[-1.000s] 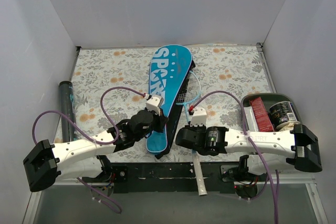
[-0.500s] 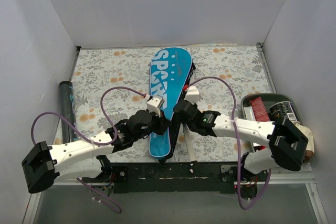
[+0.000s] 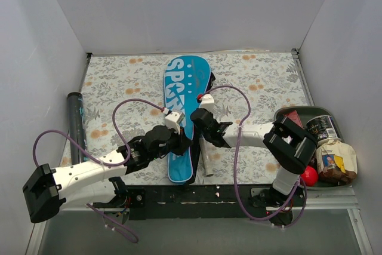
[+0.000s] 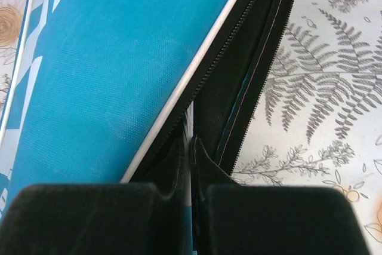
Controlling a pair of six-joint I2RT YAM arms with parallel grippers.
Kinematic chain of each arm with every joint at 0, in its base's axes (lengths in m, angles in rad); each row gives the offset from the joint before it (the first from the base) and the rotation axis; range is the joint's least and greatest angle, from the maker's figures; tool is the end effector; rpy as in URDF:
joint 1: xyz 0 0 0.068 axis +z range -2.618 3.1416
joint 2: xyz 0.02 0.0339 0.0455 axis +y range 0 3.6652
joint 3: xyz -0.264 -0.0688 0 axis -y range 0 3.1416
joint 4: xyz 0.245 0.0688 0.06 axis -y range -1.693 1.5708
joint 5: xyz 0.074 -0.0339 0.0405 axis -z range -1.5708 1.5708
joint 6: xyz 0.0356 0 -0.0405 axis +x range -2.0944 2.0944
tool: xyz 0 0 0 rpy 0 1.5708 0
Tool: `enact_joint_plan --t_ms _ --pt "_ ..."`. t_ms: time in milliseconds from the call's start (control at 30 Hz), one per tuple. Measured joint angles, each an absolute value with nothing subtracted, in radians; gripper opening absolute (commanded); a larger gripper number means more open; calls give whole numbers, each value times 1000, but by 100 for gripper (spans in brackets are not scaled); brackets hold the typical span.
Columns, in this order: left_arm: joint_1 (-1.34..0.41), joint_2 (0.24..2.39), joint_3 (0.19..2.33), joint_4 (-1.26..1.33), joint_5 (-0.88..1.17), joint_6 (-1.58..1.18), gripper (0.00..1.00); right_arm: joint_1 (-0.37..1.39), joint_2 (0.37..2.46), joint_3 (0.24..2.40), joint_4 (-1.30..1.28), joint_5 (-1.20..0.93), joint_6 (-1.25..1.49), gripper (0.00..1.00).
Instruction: Pack up the badminton gear
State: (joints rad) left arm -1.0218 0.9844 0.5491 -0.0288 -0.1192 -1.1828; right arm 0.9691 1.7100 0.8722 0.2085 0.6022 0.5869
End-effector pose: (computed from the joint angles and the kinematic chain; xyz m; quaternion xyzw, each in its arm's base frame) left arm 0.1180 -0.1847 0.2355 -0.0995 0.8440 -0.4452 0.2821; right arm 0.2140 0.2760 0.1722 -0.0296 0.8612 0.1157 0.4940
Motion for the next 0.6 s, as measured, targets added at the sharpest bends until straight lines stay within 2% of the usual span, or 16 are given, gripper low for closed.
enact_joint_plan --t_ms 167,200,367,600 --pt "-1020 994 549 -30 -118 -1183 0 968 1720 888 241 560 556 42" --pt "-1021 995 549 -30 -115 -1184 0 966 1716 888 241 551 549 45" --pt "-1024 1012 549 -23 -104 -1184 0 955 1636 886 173 514 535 55" --pt "-1025 1037 549 -14 -95 -1187 0 960 1359 805 41 466 550 56"
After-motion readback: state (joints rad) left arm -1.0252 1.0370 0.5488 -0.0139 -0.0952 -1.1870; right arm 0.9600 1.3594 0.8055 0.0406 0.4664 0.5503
